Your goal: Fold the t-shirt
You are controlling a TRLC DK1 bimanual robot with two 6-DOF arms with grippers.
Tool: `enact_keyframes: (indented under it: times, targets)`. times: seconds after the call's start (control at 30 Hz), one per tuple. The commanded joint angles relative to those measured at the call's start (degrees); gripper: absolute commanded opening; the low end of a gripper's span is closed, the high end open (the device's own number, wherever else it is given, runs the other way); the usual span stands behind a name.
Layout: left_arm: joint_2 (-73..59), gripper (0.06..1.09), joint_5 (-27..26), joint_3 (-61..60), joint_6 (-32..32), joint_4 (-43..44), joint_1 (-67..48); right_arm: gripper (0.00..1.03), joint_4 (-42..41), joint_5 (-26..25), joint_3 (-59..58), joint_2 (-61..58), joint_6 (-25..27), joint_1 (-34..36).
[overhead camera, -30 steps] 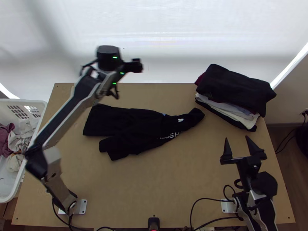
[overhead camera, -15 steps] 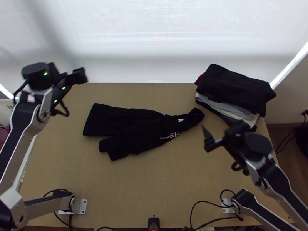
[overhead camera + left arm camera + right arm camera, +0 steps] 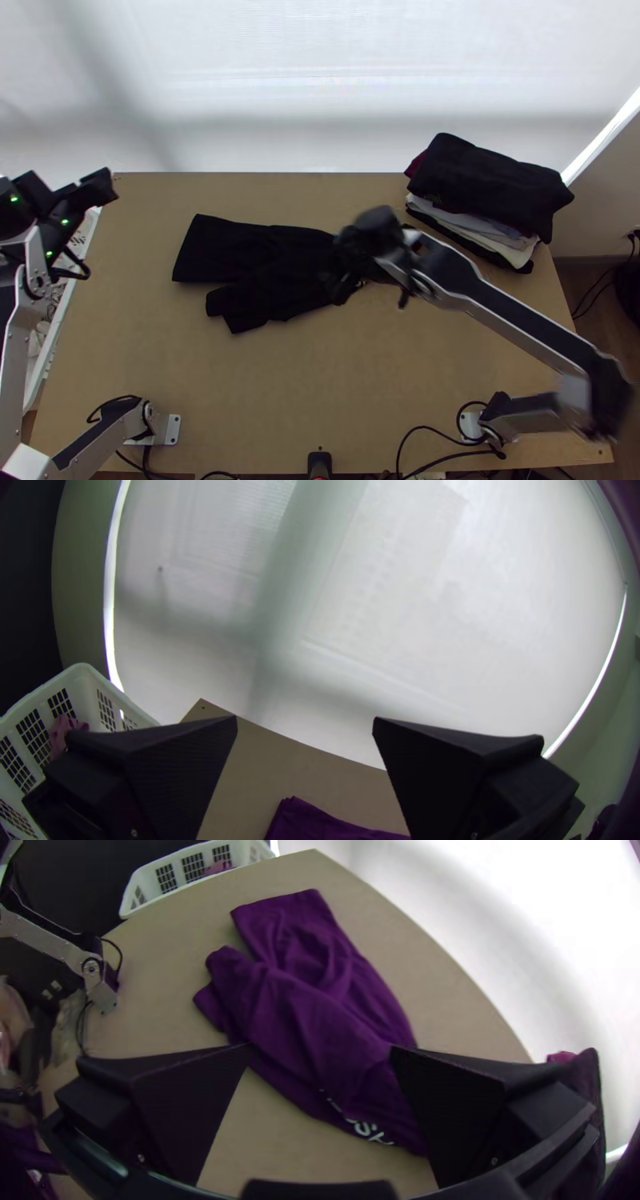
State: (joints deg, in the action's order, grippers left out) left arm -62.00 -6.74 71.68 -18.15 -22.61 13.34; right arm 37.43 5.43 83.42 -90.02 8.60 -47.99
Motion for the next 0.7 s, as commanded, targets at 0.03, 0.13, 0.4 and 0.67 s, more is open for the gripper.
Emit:
enact_keyframes:
  times: [0.03,0.13,0.4,0.67]
  targets:
    - [1.6,1.05,-2.4,-1.7,0.7,-0.2,3.1,0.99,6.7,7.3,14.8,-13.3,-0.3,0.4]
    - [2.1,1.05,-2.7,-2.4,0.7,-0.2,4.3,0.99,10.9,12.5,24.8,-21.2,-0.3,0.4]
    - [3.1,1.05,-2.7,-3.6,0.7,-0.2,5.0,0.99,18.2,17.1,44.0,-36.7,4.5,0.4]
    - [3.3,1.05,-2.8,-4.3,0.7,0.0,4.9,0.86,17.4,16.7,46.7,-43.0,6.7,-1.1]
